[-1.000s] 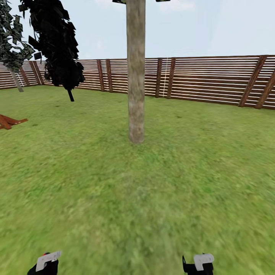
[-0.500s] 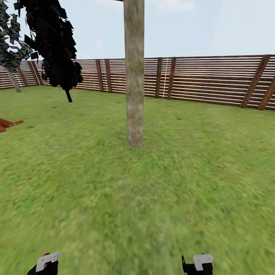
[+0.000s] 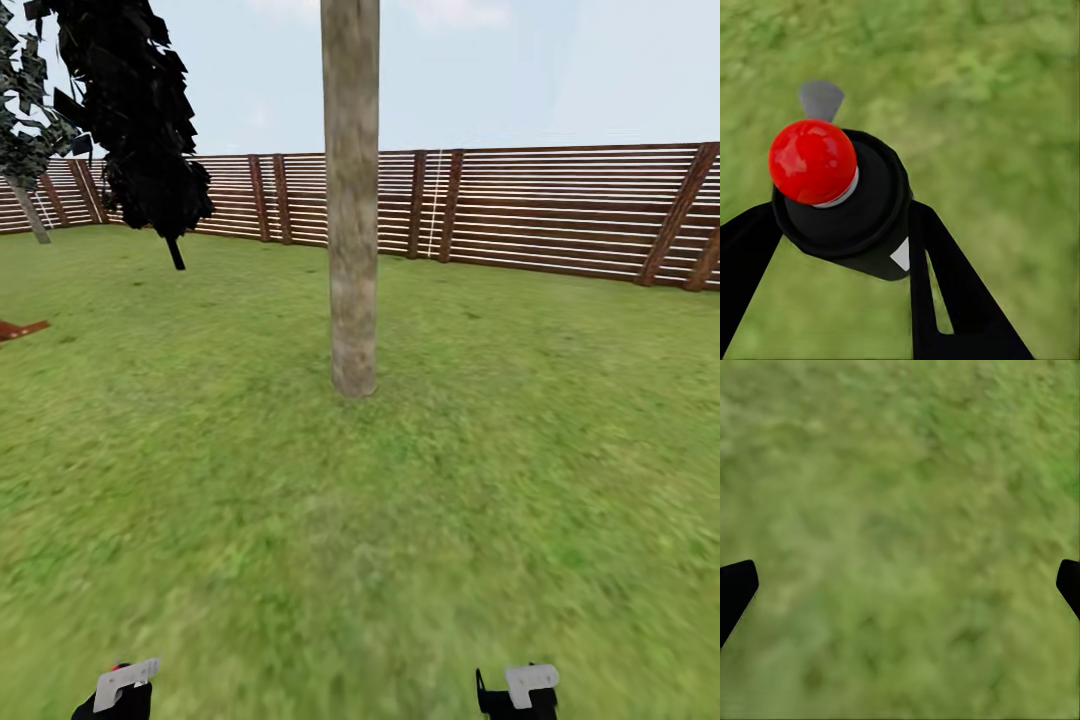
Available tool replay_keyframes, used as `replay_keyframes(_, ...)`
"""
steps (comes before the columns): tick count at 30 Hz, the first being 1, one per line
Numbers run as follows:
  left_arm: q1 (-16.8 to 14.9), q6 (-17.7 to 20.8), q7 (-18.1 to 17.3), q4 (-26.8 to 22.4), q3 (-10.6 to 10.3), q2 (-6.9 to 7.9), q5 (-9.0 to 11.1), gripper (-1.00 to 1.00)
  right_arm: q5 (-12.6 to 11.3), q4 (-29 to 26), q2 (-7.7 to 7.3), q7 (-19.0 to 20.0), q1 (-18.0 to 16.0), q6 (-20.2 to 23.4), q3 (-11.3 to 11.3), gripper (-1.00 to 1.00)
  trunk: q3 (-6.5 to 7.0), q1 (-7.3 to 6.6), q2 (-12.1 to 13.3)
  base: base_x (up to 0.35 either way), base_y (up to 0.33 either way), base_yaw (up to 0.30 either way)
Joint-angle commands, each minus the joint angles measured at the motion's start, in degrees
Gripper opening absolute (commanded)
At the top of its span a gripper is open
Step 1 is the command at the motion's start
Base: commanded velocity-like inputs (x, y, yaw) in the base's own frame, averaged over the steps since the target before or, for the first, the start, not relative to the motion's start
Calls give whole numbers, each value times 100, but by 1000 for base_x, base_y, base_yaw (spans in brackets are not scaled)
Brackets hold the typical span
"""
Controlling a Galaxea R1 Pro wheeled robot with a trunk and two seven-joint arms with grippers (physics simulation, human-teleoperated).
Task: In the garden, pick up the pesticide atomizer on the floor and spray pesticide onto both trees until each tree trunk is fully covered.
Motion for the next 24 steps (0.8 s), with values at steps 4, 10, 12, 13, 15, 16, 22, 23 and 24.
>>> replay_keyframes(4,-5,-13,-31,5,52,-1,-37,-100,62,8,-2,-39,-5,-12,-26,100,-5,3,-2,339,-33,0)
replay_keyframes(10,-4,-4,-31,5,49,1,-37,-100,62,8,-6,-38,-4,-12,-26,100,-5,3,-2,292,-145,0)
replay_keyframes(12,-4,-4,-31,5,50,0,-37,-100,62,8,-6,-38,-5,-12,-26,100,-5,3,-2,280,-162,0)
replay_keyframes(13,-3,-4,-31,5,52,1,-37,-100,62,8,-5,-38,-5,-12,-26,100,-5,3,-2,279,-163,0)
replay_keyframes(15,-4,-4,-31,5,55,6,-37,-100,62,8,-1,-38,-5,-12,-26,100,-5,3,-2,279,-164,0)
replay_keyframes(16,-5,-4,-31,5,56,7,-37,-100,62,8,0,-38,-5,-12,-26,100,-5,3,-2,279,-164,0)
replay_keyframes(22,-5,-3,-23,5,57,8,-37,-100,75,8,-5,-31,-5,-12,-26,100,-5,3,-2,279,-164,0)
replay_keyframes(23,-5,-3,-22,5,57,8,-37,-100,83,8,-8,-29,-5,-12,-26,100,-5,3,-2,279,-164,0)
replay_keyframes(24,-5,-3,-22,5,57,8,-37,-100,85,8,-12,-29,-3,-12,-26,100,-5,3,-2,279,-164,0)
